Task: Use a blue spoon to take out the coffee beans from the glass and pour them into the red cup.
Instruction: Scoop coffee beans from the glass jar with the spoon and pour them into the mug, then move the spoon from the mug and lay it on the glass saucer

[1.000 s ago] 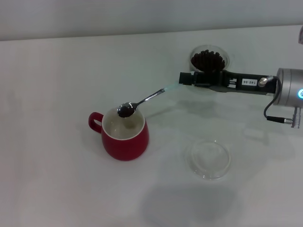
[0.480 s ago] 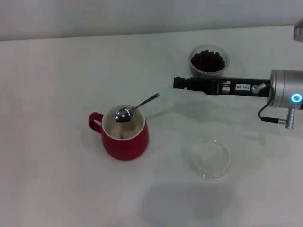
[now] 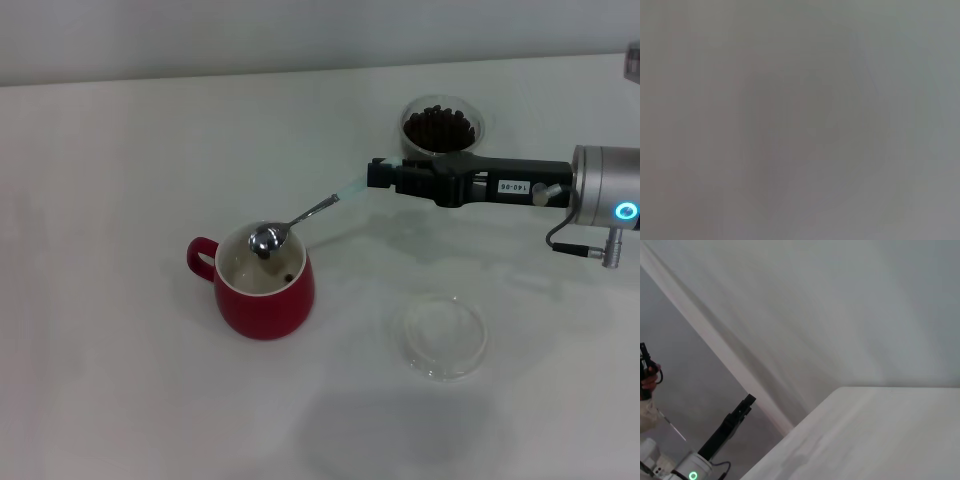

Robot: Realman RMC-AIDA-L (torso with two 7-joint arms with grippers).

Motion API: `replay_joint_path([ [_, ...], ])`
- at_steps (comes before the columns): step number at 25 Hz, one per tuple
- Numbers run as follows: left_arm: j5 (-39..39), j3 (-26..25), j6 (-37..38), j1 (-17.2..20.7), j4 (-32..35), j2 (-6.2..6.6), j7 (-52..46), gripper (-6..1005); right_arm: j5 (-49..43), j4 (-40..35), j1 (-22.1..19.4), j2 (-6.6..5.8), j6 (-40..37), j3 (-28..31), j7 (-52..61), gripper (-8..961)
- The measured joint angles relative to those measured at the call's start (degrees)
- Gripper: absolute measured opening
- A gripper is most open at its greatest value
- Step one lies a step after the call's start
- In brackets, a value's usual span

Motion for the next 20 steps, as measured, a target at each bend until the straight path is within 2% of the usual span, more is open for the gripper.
replay_joint_path([
  [8, 1.6, 0.2, 0.0, -0.3, 0.1, 0.00, 0.0, 711, 0.3, 0.1, -0.2, -0.19, -0.3, 0.3, -4.0, 232],
  [12, 1.6, 0.2, -0.1, -0.4, 0.2, 0.00, 0.0, 712, 1.8, 0.2, -0.8, -0.83, -1.5, 0.6, -3.6, 234],
  [15, 1.6, 0.2, -0.1, -0.5, 0.2, 0.00, 0.0, 712, 4.2, 0.3, -1.9, -2.35, -3.7, 0.7, -1.7, 235],
  [20, 1.6, 0.2, -0.1, -0.5, 0.2, 0.00, 0.0, 712, 4.5, 3.2, -3.3, -5.76, -8.3, 0.2, 5.1, 237],
])
